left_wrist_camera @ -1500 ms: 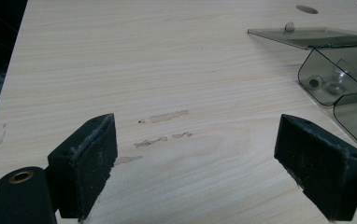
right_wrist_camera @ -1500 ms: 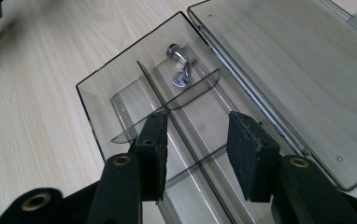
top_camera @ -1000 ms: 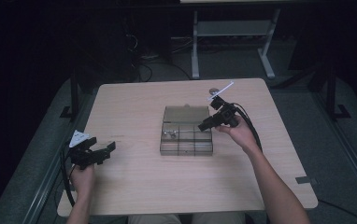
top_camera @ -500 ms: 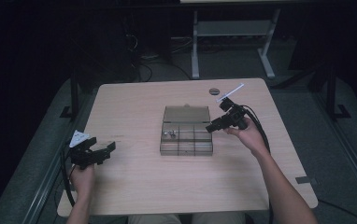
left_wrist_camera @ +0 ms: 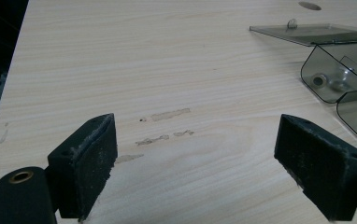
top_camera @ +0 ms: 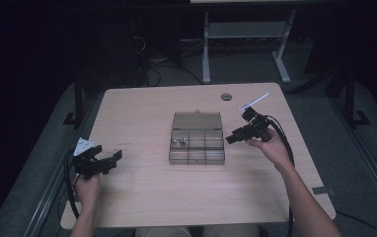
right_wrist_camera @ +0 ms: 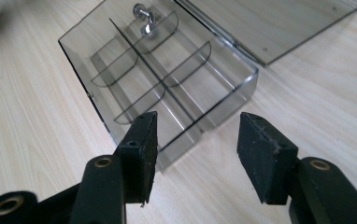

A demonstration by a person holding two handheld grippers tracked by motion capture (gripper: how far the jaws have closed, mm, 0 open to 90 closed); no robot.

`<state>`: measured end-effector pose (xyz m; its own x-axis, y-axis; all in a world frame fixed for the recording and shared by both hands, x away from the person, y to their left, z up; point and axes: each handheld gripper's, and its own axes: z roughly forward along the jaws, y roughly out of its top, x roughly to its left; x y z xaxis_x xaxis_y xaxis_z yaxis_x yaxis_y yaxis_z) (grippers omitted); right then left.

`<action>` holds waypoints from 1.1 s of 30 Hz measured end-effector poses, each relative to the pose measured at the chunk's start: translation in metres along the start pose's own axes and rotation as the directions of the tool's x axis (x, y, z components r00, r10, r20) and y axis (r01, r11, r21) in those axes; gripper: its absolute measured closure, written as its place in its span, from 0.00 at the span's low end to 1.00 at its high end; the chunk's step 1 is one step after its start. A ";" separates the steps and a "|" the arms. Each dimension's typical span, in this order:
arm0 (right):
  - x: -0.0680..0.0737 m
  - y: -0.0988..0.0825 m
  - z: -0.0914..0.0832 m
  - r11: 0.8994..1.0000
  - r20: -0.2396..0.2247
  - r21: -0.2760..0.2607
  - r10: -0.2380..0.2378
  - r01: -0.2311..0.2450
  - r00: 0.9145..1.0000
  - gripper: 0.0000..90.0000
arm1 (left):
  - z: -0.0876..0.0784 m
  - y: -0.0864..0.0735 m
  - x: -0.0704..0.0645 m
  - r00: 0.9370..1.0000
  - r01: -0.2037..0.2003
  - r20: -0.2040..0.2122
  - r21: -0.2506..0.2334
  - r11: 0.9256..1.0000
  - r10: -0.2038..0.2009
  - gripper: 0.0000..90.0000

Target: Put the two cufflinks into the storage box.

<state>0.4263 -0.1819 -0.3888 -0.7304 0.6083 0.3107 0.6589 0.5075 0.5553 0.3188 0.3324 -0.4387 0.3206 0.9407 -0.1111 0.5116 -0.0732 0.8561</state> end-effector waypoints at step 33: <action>-0.010 -0.063 -0.026 0.998 0.029 -0.020 0.067 -0.066 0.997 0.49 | 0.001 0.000 -0.001 1.000 -0.006 -0.002 0.011 1.000 0.006 0.14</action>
<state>0.3873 -0.2363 -0.4069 -0.6793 0.6581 0.3249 0.7021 0.4539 0.5486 0.3189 0.3315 -0.4393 0.3223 0.9408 -0.1050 0.5181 -0.0825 0.8513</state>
